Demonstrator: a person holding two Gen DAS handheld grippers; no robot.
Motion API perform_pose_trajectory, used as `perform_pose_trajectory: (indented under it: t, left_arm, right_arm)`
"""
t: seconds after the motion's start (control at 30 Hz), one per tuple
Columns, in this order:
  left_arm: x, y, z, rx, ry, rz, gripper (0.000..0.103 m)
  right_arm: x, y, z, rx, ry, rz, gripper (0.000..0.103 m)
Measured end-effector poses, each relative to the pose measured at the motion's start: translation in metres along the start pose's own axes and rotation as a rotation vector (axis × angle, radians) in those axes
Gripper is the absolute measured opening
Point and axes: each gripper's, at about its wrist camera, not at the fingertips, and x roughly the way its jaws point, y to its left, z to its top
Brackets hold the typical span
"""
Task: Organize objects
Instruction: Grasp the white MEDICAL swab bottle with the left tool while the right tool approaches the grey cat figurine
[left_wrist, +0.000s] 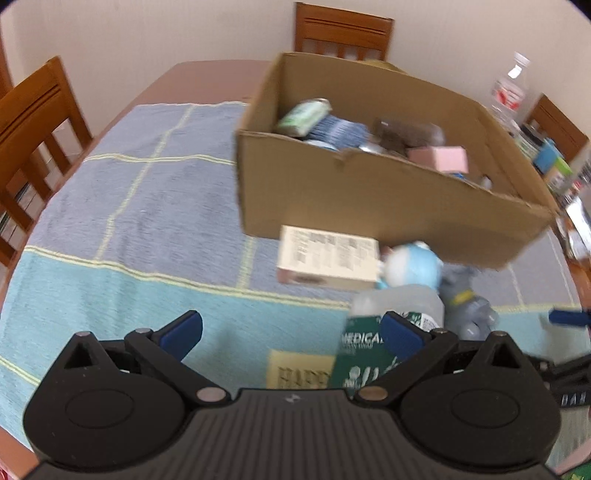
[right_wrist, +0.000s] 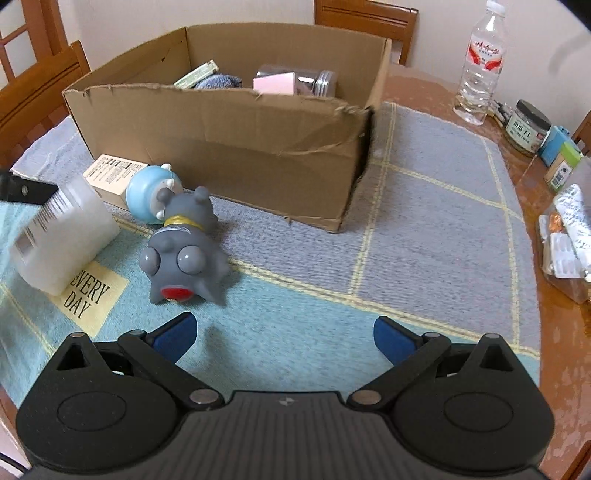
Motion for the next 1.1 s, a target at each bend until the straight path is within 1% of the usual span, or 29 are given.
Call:
perform_pose_trajectory:
  t: [0.07,0.2,0.3,0.33,0.4,0.57,0.67,0.73,0.87,0.97,1.1]
  left_arm:
    - [-0.002,-0.008,-0.004,0.023,0.005,-0.003,0.102]
    - [-0.006,-0.016,-0.006,0.034,0.01,-0.019,0.102]
    - [-0.009,-0.024,-0.007,0.053,0.006,-0.082,0.102]
    - [-0.01,-0.028,-0.008,0.076,0.012,-0.111,0.102]
    - [-0.007,-0.037,-0.011,0.125,0.024,-0.14,0.102]
    - [0.006,-0.052,-0.023,0.22,0.071,-0.158,0.102]
    - [0.015,-0.051,-0.029,0.238,0.107,-0.148,0.102]
    - [0.018,-0.046,-0.032,0.243,0.121,-0.128,0.102]
    - [0.017,-0.03,-0.036,0.244,0.135,-0.104,0.102]
    - [0.013,-0.017,-0.04,0.249,0.139,-0.061,0.102]
    - [0.013,0.001,-0.042,0.219,0.148,-0.033,0.102]
  right_arm:
    - [-0.004,-0.003,0.0,-0.003,-0.005,0.005,0.103]
    - [-0.006,-0.007,0.003,0.0,-0.016,0.007,0.103]
    - [-0.008,-0.007,0.004,0.007,-0.025,0.004,0.103]
    - [-0.008,-0.006,0.004,0.008,-0.028,0.001,0.103]
    - [-0.009,-0.006,0.004,0.015,-0.031,0.0,0.103]
    - [-0.008,-0.008,0.005,0.024,-0.026,-0.01,0.103]
    - [-0.009,-0.009,0.007,0.036,-0.025,-0.009,0.103]
    - [-0.011,-0.008,0.008,0.042,-0.029,0.0,0.103]
    - [-0.011,-0.003,0.014,0.043,-0.031,0.019,0.103]
    - [-0.006,0.005,0.018,0.033,-0.023,0.036,0.103]
    - [0.003,0.018,0.021,-0.001,-0.007,0.061,0.103]
